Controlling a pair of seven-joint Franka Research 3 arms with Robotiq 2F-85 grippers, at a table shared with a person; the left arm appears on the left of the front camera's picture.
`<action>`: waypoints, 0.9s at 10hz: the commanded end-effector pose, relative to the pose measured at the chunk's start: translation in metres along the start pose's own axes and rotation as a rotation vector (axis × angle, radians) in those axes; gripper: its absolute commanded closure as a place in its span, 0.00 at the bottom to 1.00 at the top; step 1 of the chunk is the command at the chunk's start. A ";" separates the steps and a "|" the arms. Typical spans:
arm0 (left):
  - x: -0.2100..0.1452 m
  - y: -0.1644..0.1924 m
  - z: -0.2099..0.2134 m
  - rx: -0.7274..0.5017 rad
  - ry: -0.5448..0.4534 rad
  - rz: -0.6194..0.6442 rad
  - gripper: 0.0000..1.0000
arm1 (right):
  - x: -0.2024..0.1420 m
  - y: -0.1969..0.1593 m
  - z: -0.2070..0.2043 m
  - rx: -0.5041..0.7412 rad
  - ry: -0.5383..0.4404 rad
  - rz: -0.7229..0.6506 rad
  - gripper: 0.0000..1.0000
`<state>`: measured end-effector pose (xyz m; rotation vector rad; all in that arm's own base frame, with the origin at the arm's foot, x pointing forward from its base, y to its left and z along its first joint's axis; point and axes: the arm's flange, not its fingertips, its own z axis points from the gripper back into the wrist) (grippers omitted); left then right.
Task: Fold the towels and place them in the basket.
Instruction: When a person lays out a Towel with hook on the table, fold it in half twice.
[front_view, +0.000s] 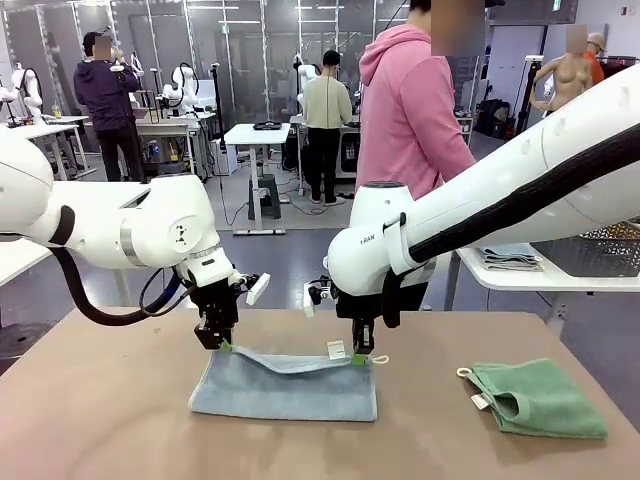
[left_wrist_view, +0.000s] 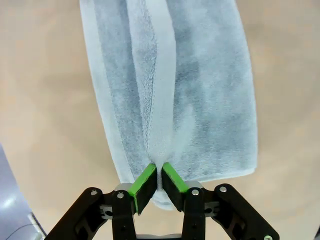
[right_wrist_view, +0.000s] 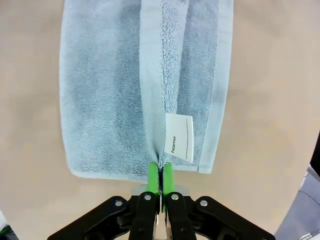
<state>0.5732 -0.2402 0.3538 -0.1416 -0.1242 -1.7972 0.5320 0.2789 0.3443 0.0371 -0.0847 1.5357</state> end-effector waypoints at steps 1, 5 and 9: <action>-0.002 0.011 0.002 -0.014 0.016 0.057 1.00 | 0.004 -0.010 0.001 -0.006 0.000 -0.031 1.00; -0.002 0.023 -0.004 -0.020 0.041 0.073 1.00 | 0.004 -0.024 -0.002 -0.025 0.048 -0.080 1.00; 0.000 0.019 -0.006 0.003 0.032 0.061 0.30 | 0.006 -0.020 0.009 -0.086 0.021 -0.072 0.40</action>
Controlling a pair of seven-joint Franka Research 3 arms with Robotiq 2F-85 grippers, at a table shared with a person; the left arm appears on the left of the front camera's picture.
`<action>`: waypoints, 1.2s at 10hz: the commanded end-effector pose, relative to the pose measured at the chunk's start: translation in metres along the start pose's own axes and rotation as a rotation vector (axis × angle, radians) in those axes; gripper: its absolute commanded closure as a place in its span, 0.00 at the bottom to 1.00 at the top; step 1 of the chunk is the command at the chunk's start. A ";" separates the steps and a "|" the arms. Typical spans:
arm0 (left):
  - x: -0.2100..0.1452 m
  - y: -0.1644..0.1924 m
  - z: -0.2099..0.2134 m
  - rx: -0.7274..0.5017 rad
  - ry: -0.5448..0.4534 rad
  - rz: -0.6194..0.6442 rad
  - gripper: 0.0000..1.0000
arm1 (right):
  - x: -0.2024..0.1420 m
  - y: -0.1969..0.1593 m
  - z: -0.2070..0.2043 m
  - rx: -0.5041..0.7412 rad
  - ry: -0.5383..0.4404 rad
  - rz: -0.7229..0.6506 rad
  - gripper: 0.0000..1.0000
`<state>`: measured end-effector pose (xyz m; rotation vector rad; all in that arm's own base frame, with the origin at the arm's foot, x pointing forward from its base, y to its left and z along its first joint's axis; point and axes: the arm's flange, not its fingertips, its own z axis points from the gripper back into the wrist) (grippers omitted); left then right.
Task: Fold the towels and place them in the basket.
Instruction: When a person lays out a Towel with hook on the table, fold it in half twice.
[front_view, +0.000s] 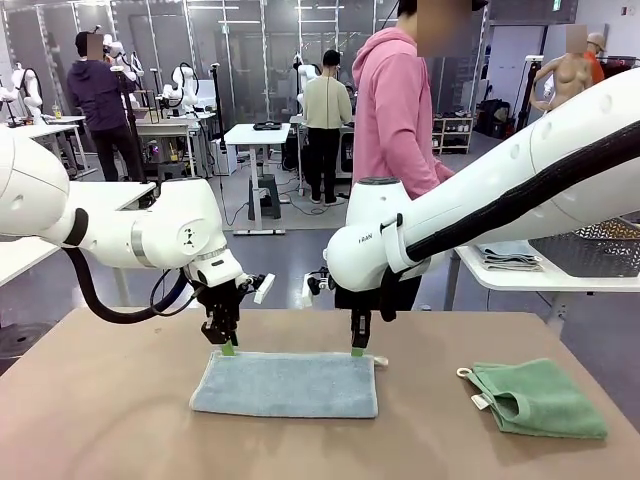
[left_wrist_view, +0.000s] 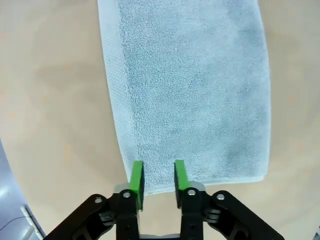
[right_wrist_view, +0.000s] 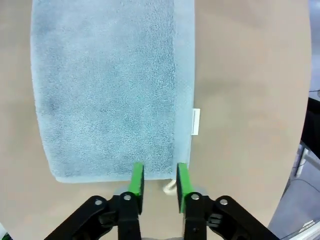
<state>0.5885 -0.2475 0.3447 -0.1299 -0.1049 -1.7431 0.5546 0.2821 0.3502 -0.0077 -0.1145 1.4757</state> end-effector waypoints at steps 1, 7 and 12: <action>-0.002 -0.002 0.006 0.009 0.019 0.005 0.29 | 0.001 0.004 0.006 -0.041 0.015 -0.012 0.26; -0.001 -0.005 0.012 0.015 0.001 0.007 0.00 | 0.000 0.004 0.014 -0.040 0.016 0.005 0.00; -0.001 -0.005 0.012 0.015 0.001 0.007 0.00 | 0.000 0.004 0.014 -0.040 0.016 0.005 0.00</action>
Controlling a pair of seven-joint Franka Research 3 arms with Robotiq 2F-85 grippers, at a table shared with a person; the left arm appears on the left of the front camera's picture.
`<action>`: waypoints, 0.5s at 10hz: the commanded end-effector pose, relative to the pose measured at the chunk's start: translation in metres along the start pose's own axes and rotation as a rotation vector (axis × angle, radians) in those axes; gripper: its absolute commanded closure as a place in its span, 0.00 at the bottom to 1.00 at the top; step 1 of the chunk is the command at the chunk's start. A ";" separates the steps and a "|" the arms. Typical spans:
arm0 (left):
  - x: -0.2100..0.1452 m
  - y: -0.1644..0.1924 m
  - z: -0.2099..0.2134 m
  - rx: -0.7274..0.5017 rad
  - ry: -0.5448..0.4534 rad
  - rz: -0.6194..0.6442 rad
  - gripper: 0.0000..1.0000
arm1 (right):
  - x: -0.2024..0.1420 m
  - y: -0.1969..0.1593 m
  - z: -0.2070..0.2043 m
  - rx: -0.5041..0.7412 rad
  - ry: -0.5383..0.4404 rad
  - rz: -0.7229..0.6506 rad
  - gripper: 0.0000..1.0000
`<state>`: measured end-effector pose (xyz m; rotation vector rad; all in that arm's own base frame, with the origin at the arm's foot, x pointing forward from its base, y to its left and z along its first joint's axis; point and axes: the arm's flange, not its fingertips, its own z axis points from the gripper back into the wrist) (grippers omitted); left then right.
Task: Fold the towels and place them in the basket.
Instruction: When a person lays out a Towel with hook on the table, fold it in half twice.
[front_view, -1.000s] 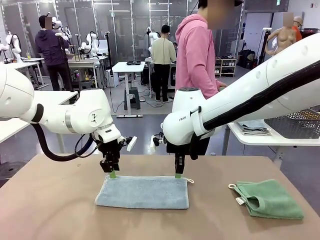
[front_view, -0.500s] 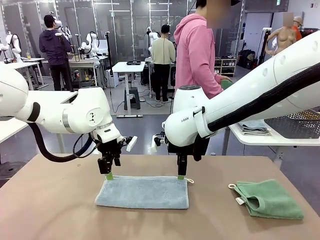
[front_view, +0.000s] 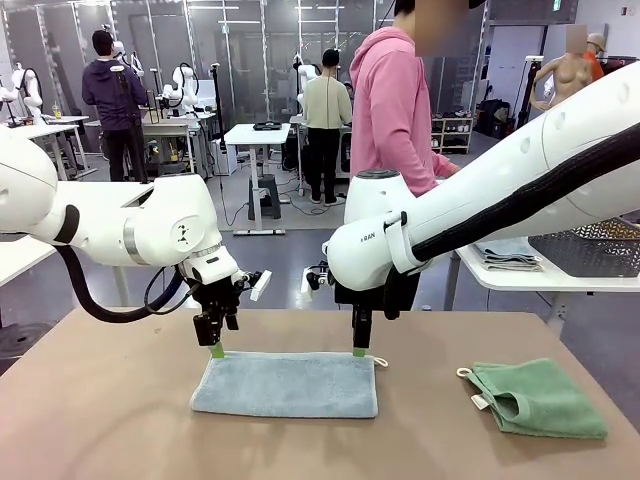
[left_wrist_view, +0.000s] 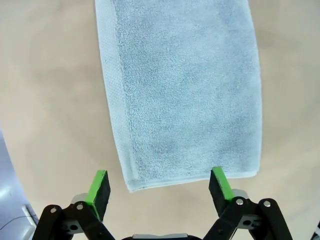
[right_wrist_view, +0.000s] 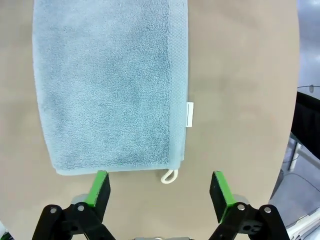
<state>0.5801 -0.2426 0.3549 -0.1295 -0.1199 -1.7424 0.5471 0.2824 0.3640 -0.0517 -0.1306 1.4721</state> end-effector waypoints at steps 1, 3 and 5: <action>0.001 0.004 0.001 0.004 0.009 0.007 0.00 | 0.000 -0.003 0.000 0.000 0.000 0.005 0.00; 0.000 0.000 0.000 0.000 0.000 0.000 0.00 | 0.000 0.000 0.000 0.000 0.000 0.000 0.00; 0.015 -0.025 0.064 -0.028 -0.229 0.162 0.00 | 0.003 0.024 0.064 -0.069 0.046 -0.256 0.00</action>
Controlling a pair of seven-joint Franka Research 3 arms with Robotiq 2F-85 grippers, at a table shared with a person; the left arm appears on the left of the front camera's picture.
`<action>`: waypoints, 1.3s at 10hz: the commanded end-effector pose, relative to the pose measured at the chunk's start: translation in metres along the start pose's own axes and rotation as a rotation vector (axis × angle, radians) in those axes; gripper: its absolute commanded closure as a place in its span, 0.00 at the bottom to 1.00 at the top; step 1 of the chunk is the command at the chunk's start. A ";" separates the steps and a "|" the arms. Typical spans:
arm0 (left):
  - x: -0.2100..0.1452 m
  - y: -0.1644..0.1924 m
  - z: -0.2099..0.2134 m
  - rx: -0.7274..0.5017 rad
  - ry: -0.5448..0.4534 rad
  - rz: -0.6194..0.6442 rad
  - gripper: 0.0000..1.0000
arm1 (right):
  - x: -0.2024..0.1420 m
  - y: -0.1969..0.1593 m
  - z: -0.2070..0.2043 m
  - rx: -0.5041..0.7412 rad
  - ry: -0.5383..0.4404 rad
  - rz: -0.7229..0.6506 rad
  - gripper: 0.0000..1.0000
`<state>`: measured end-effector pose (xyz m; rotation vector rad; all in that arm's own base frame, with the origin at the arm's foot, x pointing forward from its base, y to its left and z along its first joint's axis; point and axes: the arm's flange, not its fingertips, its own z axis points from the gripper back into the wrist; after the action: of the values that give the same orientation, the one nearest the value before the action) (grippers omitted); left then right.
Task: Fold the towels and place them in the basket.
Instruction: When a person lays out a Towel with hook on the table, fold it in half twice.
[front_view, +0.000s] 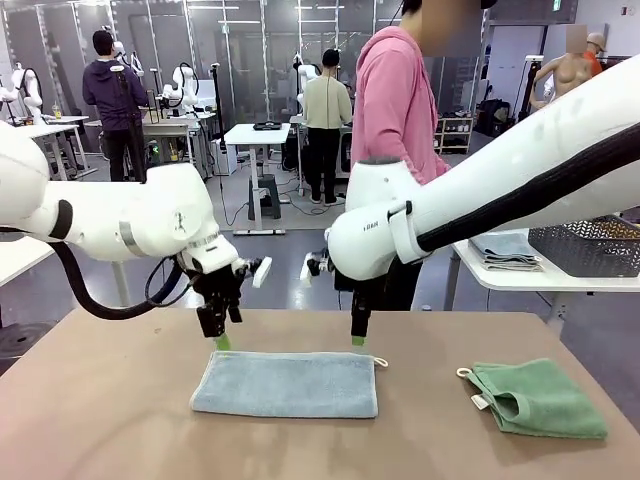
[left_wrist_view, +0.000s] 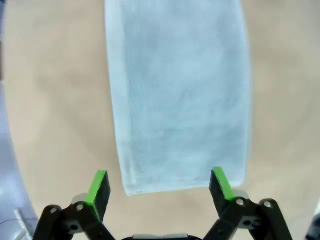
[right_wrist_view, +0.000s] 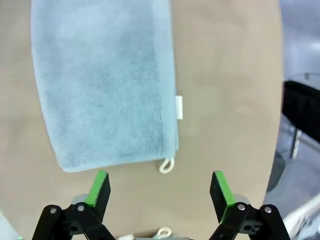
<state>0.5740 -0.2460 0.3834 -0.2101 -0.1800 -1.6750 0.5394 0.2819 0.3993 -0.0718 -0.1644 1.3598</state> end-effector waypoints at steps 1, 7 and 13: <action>0.029 -0.052 0.068 -0.031 -0.154 0.130 0.00 | 0.001 0.035 0.040 -0.080 0.074 -0.265 0.00; 0.037 -0.248 0.241 0.236 0.025 0.520 0.00 | -0.039 0.049 0.025 -0.131 -0.111 -0.837 0.00; -0.031 -0.430 0.363 0.399 -0.119 0.866 0.00 | -0.056 0.046 -0.019 -0.071 -0.211 -1.019 0.00</action>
<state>0.1604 -0.0758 0.7330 -0.0900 -0.4366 -0.7946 0.4889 0.2393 0.3733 0.0857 -0.3479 0.3997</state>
